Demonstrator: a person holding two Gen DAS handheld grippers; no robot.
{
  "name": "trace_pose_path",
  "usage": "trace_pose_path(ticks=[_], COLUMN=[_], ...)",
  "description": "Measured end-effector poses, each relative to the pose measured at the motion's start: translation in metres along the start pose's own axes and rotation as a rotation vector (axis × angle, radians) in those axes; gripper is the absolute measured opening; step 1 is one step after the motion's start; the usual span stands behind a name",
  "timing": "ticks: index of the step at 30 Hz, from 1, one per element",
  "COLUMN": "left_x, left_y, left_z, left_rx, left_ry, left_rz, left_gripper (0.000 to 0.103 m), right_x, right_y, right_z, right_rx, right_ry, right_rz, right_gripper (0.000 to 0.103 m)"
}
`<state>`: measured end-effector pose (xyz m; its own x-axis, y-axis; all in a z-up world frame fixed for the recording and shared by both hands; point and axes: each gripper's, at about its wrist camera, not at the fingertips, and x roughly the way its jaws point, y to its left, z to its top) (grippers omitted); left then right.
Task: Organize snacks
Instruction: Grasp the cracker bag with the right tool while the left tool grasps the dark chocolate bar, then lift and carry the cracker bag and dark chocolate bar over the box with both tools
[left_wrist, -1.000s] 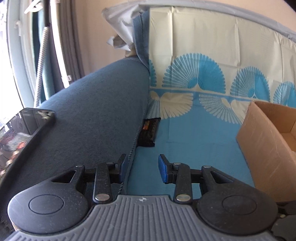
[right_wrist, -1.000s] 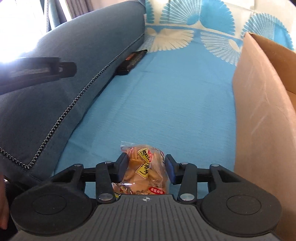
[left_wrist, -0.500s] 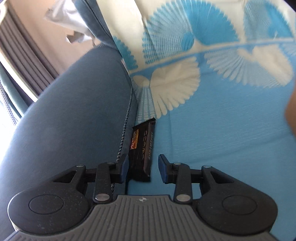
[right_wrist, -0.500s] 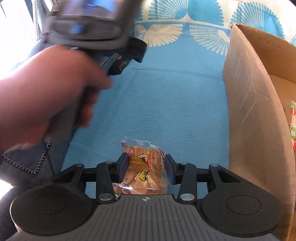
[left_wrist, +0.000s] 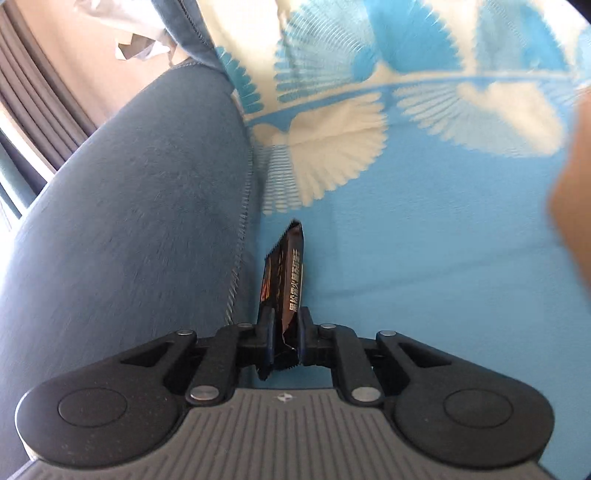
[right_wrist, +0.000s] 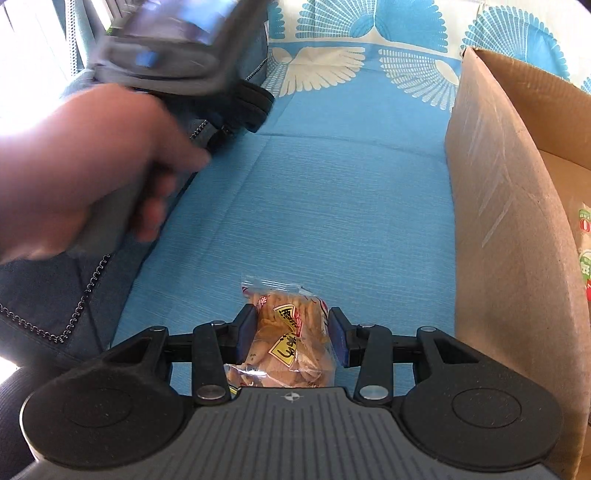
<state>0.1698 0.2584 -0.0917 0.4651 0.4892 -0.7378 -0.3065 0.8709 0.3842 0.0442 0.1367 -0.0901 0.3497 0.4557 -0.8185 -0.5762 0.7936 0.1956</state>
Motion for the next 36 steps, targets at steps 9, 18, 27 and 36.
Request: trace_pose_path(ticks=[9,18,27,36], left_x=[-0.075,-0.05,-0.031,-0.022], left_y=[0.012,0.036,0.016,0.005], left_z=[-0.069,-0.082,-0.078,-0.077], left_rx=[-0.111,-0.316,-0.171,-0.127], left_ry=[0.109,0.075,0.094,0.094], left_rz=[-0.326,-0.373,-0.324,-0.305], left_gripper=[0.034,0.067,0.067,0.067], right_x=[-0.001,0.005,0.019,0.021], right_y=[0.002,0.005,0.008,0.01], right_z=[-0.004,-0.011,-0.017,-0.018], right_rx=[-0.011,-0.063,-0.082,-0.106], right_ry=[-0.043,-0.018,0.047,0.045], right_rz=[-0.048,-0.066,-0.068,-0.073], right_gripper=[0.046,0.061,0.066,0.061])
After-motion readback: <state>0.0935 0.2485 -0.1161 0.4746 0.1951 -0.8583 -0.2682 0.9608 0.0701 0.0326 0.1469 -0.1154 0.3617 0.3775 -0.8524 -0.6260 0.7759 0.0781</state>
